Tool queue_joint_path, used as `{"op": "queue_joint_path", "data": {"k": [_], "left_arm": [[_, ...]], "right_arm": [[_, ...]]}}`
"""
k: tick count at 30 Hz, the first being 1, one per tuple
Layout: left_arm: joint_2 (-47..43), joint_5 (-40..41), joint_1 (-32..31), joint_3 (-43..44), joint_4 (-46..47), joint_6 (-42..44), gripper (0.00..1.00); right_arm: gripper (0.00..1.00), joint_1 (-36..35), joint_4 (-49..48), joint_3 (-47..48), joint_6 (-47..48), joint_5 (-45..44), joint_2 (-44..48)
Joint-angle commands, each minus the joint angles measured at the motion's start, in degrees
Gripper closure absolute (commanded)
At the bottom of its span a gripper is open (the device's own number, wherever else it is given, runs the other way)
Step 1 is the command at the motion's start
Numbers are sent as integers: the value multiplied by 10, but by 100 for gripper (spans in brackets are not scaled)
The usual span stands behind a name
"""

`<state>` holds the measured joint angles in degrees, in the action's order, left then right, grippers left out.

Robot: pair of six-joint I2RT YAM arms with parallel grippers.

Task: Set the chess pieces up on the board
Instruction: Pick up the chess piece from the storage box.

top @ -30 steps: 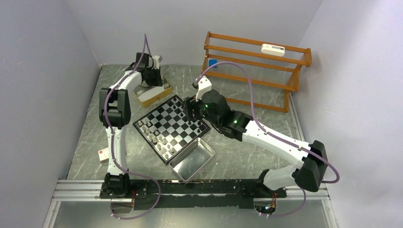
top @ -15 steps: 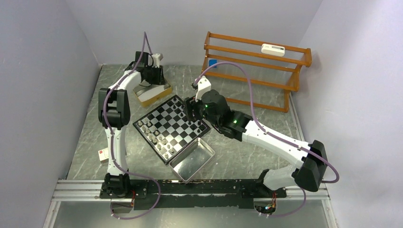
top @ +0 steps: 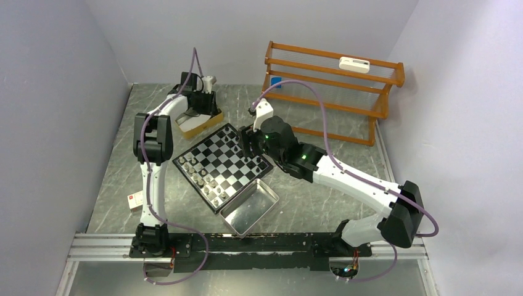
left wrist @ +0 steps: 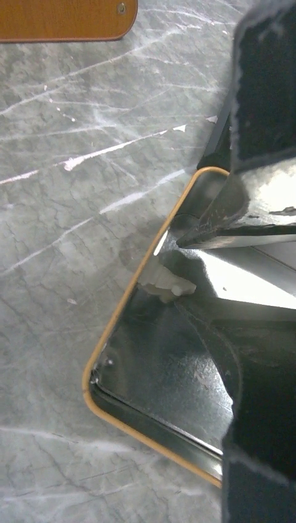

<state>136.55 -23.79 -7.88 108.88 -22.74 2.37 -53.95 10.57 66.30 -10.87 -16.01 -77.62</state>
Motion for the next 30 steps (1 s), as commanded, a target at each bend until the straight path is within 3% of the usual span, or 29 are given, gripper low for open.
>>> {"op": "queue_joint_path", "data": {"k": [1, 5, 7, 30], "left_arm": [[15, -11, -15, 23, 15, 16, 64], [7, 3, -17, 19, 20, 21, 87], [-7, 8, -16, 15, 22, 23, 94], [-103, 79, -15, 24, -62, 2, 95]], "right_arm": [[32, 4, -14, 13, 7, -6, -4], [32, 4, -15, 11, 4, -8, -1], [32, 4, -15, 9, 0, -6, -1], [33, 4, 0, -13, -54, 20, 37]]}}
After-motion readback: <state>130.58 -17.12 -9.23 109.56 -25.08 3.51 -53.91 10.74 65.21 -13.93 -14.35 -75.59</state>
